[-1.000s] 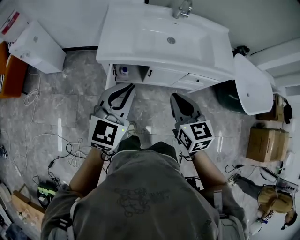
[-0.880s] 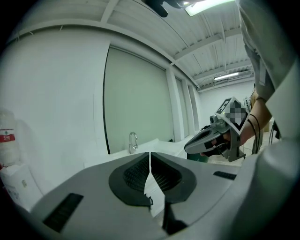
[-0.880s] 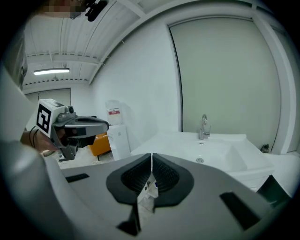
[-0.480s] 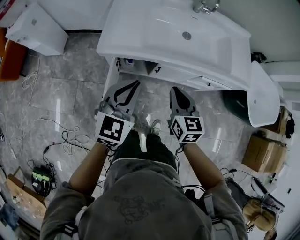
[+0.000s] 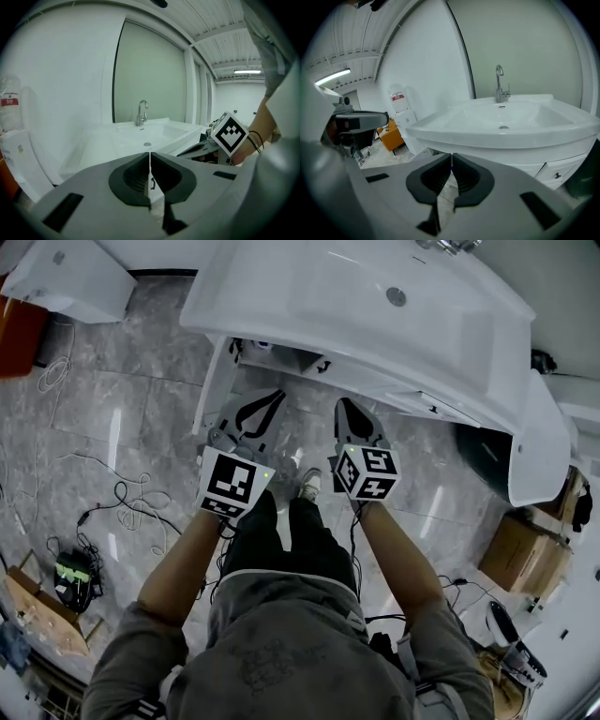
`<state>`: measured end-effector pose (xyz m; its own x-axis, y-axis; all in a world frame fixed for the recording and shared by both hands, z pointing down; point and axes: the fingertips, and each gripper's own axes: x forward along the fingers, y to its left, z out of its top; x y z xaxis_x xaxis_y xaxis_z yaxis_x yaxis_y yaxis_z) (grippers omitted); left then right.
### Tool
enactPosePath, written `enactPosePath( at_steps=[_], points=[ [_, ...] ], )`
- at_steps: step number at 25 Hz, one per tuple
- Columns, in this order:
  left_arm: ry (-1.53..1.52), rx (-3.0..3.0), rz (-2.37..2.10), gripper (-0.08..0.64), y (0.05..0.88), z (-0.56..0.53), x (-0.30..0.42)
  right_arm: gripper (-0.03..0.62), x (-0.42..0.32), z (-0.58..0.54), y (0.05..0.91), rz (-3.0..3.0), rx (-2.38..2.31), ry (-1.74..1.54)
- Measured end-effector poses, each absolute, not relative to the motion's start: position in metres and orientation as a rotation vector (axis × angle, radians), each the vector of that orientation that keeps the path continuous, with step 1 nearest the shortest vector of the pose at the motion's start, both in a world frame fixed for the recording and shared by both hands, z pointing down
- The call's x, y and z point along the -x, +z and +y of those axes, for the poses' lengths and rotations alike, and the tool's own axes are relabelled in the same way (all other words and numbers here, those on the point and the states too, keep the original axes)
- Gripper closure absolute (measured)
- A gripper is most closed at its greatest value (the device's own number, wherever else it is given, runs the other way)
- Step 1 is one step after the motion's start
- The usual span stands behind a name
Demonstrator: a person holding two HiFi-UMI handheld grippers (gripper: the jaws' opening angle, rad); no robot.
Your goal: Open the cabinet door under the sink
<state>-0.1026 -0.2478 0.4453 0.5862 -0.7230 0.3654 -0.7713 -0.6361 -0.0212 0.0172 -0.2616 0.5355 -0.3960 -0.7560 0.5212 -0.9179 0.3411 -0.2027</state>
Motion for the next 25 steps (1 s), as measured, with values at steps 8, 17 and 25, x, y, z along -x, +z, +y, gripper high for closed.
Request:
enactPosePath(
  at_steps=[8, 17, 25],
  points=[
    [0.609, -2.63, -1.203, 0.537, 0.508, -0.258, 0.094, 0.553, -0.005, -0.288, 0.606, -2.281, -1.44, 0.753],
    [0.629, -2.599, -1.154, 0.538, 0.567, -0.282, 0.085, 0.466, -0.02, -0.324, 0.697, -2.137, -1.467, 0.829],
    [0.588, -2.572, -1.156, 0.537, 0.608, -0.298, 0.082, 0.473, -0.027, -0.342, 0.753, -2.075, -1.473, 0.831]
  ],
)
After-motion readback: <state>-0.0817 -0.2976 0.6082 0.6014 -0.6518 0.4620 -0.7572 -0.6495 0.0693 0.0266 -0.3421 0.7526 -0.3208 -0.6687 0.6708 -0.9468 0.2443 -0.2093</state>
